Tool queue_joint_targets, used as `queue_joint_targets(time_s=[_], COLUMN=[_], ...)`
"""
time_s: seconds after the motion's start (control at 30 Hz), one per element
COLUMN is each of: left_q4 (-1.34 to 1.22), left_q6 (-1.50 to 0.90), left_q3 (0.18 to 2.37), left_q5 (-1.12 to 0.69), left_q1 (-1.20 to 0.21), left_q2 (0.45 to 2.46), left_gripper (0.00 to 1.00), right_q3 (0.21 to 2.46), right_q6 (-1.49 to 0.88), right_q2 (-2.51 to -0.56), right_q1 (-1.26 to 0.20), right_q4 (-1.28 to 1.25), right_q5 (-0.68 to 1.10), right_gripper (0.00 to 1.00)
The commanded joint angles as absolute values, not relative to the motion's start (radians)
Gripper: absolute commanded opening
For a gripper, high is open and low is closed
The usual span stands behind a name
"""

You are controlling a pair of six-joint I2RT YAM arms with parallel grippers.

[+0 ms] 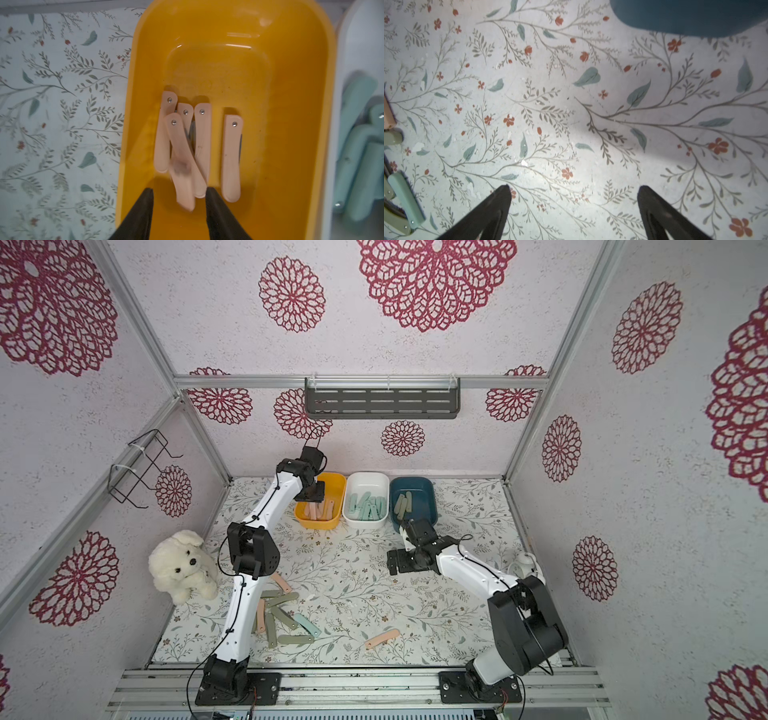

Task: Place the fruit knives into the storage box by color
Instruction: Place the fruit knife in the storage box, then pick up the fruit knife from the center of the board.

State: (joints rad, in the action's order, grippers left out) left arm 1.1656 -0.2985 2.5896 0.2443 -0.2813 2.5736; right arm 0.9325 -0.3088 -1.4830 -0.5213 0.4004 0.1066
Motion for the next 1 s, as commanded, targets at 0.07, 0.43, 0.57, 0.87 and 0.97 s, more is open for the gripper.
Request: queue_joint_targets(time_s=[0.07, 0.43, 0.57, 0.87, 0.97], left_q4=[1.088, 1.013, 1.055, 1.067, 1.055], left_q6=[-0.29, -0.353, -0.343, -0.364, -0.388], left_q3=[2.482, 1.865, 1.654, 1.443, 1.453], left_q5=[0.184, 0.062, -0.019, -0.177, -0.128], left_q1=[-0.309, -0.519, -0.685, -0.984, -1.055], left_q2=[2.462, 1.988, 1.848, 1.771, 1.81], left_gripper=[0.75, 1.0, 0.99, 1.0, 1.0], right_q3=[0.863, 0.634, 0.571, 0.514, 0.471], right_q6=[-0.345, -0.531, -0.647, -0.757, -0.74], right_q2=[-1.377, -1.093, -0.957, -0.744, -0.684], right_q1=[-0.538, -0.719, -0.765, -0.687, -0.626], right_q4=[0.35, 0.439, 0.484, 0.486, 0.434], right_q5=[0.069, -0.163, -0.231, -0.33, -0.259], right_gripper=[0.99, 0.99, 0.99, 0.99, 0.99])
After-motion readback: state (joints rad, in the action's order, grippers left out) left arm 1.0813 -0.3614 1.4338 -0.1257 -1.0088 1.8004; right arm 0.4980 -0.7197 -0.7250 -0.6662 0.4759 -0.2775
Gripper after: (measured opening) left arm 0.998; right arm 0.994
